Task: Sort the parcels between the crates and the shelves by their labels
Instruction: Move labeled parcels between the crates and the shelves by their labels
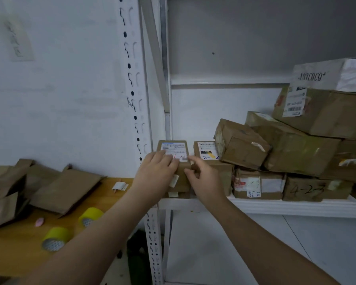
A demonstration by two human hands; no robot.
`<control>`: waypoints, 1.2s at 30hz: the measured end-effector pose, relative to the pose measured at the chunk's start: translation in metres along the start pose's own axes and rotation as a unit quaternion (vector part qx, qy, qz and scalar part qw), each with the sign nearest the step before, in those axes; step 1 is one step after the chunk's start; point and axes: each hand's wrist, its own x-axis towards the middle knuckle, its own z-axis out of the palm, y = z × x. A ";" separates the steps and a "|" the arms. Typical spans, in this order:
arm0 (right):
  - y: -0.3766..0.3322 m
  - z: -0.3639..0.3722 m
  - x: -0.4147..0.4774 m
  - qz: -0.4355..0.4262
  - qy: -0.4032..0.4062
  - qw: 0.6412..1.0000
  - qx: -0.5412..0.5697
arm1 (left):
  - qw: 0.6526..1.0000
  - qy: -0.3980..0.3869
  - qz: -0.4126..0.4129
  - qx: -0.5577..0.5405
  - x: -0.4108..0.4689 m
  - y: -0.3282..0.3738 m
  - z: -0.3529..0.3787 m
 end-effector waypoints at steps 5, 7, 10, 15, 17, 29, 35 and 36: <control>0.004 0.009 0.002 -0.023 0.012 0.996 -0.083 | 1.000 -0.007 0.007 -0.006 -0.001 0.000 0.021; 0.003 0.011 0.006 -0.037 0.016 0.993 -0.114 | 1.000 -0.003 0.011 -0.011 0.005 -0.003 0.025; 0.003 0.010 0.011 -0.049 0.003 0.991 -0.126 | 1.000 -0.012 0.008 -0.013 0.018 -0.006 0.027; 0.007 -0.006 0.007 -0.050 -0.013 0.995 -0.082 | 0.999 -0.028 -0.001 -0.029 0.041 -0.004 0.031; 0.009 -0.019 0.002 -0.086 0.016 0.990 -0.106 | 0.998 -0.029 -0.018 -0.044 0.041 -0.002 0.033; 0.038 -0.115 0.002 -0.176 0.115 0.898 -0.388 | 0.943 0.103 -0.018 -0.316 0.054 0.077 0.007; 0.051 -0.115 0.035 -0.123 -0.008 0.806 -0.579 | 0.962 0.078 -0.025 -0.260 0.066 0.086 0.026; 0.052 -0.112 0.040 -0.122 -0.011 0.803 -0.583 | 0.963 0.073 -0.024 -0.257 0.066 0.088 0.029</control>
